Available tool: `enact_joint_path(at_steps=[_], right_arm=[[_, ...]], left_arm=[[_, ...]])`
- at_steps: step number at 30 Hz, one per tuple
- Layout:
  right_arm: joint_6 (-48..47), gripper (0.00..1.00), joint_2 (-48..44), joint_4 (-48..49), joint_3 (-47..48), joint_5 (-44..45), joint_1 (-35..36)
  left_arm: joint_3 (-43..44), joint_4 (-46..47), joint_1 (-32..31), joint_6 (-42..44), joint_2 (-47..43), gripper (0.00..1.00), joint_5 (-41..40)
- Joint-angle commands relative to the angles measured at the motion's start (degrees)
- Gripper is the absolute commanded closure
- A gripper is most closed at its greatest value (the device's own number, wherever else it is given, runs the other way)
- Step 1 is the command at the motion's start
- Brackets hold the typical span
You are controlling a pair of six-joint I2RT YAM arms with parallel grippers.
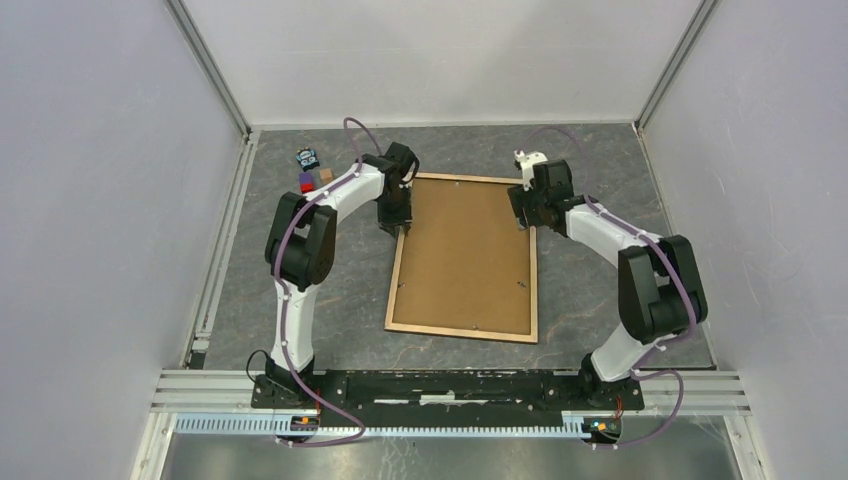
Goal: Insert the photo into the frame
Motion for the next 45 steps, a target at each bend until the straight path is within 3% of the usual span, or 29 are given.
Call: enact_joint_path(at_steps=[1,4,9,18,25,29,31,40,45], right_arm=[[-6.1,0.30,3.4,-2.8,4.7,-2.0,0.6],[-9.2,0.37,5.3,-3.9,6.8,-4.6,0.5],[-11.7,0.58,9.7,-5.8,10.8,-3.4,0.5],[-15.3,0.67,13.9,-7.7,13.8,0.7,0.6],[-16.3,0.66,14.0,-7.3,12.3,7.0,2.6],[-13.7,0.38,12.7,-6.4,10.4,9.3,3.2],[-12.2,0.33,12.1,-5.6,9.6,9.4,3.3],[-10.5,0.31,13.7,-5.4,8.9,10.9,3.3],[-9.8,0.39,15.6,-5.7,9.8,12.8,3.2]], left_arm=[[1.3,-1.6,-0.7,2.6,2.9,0.58,-1.8],[1.7,-1.8,-1.0,2.8,3.5,0.58,-2.1],[2.5,-2.8,-1.0,2.8,3.9,0.64,-2.8],[2.5,-2.8,-1.0,3.0,3.6,0.67,-3.9],[2.7,-3.0,-1.0,3.0,3.7,0.68,-3.9],[2.7,-3.0,-1.0,2.8,3.7,0.68,-3.6],[2.8,-3.0,-1.0,2.8,3.6,0.69,-3.4],[2.8,-3.0,-1.0,2.8,3.3,0.69,-3.2],[2.9,-3.0,-1.0,2.8,3.3,0.69,-3.1]])
